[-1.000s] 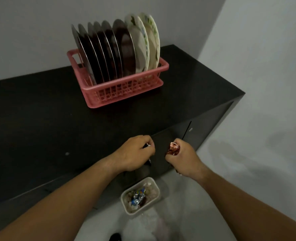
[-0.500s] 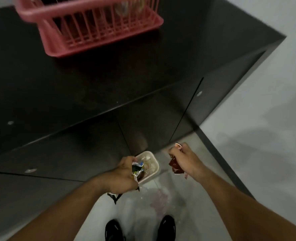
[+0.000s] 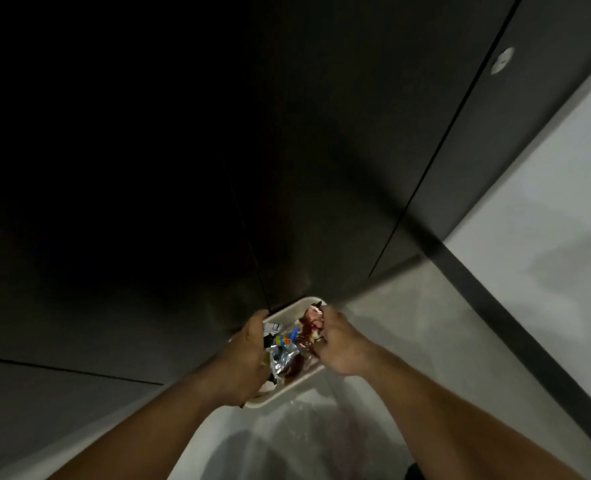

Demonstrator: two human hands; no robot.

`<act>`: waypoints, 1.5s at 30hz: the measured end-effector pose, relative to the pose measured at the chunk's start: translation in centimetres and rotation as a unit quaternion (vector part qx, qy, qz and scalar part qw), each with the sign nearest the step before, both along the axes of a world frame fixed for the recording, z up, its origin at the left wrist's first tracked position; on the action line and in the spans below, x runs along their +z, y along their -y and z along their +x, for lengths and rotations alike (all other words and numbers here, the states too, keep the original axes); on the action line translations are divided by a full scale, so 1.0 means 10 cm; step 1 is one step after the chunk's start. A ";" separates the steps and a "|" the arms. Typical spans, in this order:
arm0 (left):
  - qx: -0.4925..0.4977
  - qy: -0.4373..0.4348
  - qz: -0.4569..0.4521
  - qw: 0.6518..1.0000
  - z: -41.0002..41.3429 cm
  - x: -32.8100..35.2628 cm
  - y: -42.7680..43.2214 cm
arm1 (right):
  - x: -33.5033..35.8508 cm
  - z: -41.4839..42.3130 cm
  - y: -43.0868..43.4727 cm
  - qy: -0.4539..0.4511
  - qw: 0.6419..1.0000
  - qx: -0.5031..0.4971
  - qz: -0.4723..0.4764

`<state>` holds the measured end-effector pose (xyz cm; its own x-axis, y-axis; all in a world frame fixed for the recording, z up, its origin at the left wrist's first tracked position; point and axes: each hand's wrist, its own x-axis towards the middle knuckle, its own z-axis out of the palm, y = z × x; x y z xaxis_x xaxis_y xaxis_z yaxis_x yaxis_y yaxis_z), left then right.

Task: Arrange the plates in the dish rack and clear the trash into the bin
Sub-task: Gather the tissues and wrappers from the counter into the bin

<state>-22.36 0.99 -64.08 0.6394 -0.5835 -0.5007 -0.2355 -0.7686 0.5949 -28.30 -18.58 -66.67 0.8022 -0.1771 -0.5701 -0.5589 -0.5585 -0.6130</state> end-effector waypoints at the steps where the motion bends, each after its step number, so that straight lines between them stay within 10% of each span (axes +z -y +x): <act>1: 0.010 0.018 -0.009 1.000 0.01 -0.17 -0.02 | -0.18 0.05 -0.03 0.009 0.999 0.030 -0.013; 9: 0.039 0.175 -0.027 0.983 -0.04 -1.14 -0.08 | -1.29 0.33 -0.35 0.031 0.954 0.196 -0.224; 18: -0.001 0.319 0.067 0.945 -0.10 -1.46 0.08 | -1.53 0.48 -0.41 0.024 0.961 0.177 -0.213; 27: 0.081 0.222 0.034 0.971 0.07 -1.64 0.40 | -1.21 0.53 0.02 -0.035 0.994 0.092 0.043; 36: 0.024 0.192 0.229 0.954 0.23 -1.90 0.34 | -1.18 0.48 0.00 0.012 0.974 0.150 -0.168; 45: 0.021 0.141 0.119 0.983 0.33 -1.57 0.12 | -0.84 0.58 -0.08 0.034 0.961 0.173 -0.212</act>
<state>-19.09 -0.24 -79.74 0.7932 -0.4415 -0.4195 -0.3302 -0.8905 0.3129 -22.53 -17.75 -75.02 0.8882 -0.0974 -0.4491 -0.2610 -0.9113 -0.3185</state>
